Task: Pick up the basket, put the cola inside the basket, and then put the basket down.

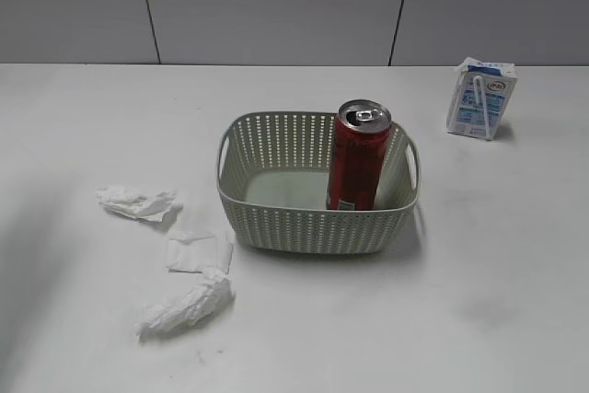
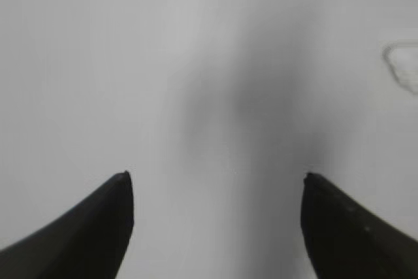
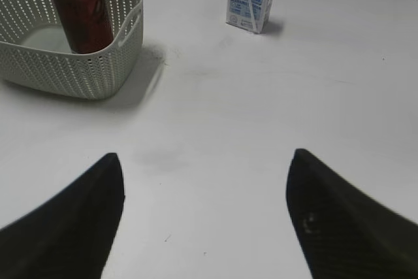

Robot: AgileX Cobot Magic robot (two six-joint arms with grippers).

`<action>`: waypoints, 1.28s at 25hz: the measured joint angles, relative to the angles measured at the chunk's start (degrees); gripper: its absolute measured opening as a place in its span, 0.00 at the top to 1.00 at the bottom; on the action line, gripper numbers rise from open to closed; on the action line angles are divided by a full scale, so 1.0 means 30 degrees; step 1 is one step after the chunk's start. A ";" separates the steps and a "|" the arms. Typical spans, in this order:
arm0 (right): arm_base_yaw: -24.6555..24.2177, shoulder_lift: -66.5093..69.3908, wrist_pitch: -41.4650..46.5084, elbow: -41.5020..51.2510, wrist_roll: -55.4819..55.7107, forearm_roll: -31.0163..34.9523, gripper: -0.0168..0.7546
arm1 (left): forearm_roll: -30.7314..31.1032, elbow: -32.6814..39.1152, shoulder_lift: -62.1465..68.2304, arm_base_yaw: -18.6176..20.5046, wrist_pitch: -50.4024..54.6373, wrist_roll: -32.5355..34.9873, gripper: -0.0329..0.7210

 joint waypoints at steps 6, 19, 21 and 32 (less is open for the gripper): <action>0.0000 0.0000 0.0000 0.0000 -0.0026 0.0000 0.22 | -0.0189 0.3941 -0.4220 -0.0016 -0.1082 0.1199 0.17; 0.0000 0.0000 0.0000 0.0000 -0.0024 0.0000 0.22 | -0.0244 1.2477 -1.5151 -0.0016 -0.2868 0.1324 0.18; 0.0000 0.0000 0.0000 0.0000 -0.0024 0.0000 0.22 | -0.0244 1.3361 -1.6671 -0.0016 -0.2792 0.1324 0.18; 0.0000 0.0000 0.0000 0.0000 -0.0024 0.0000 0.22 | -0.0244 1.4061 -2.4220 -0.0016 -0.2385 0.1028 0.18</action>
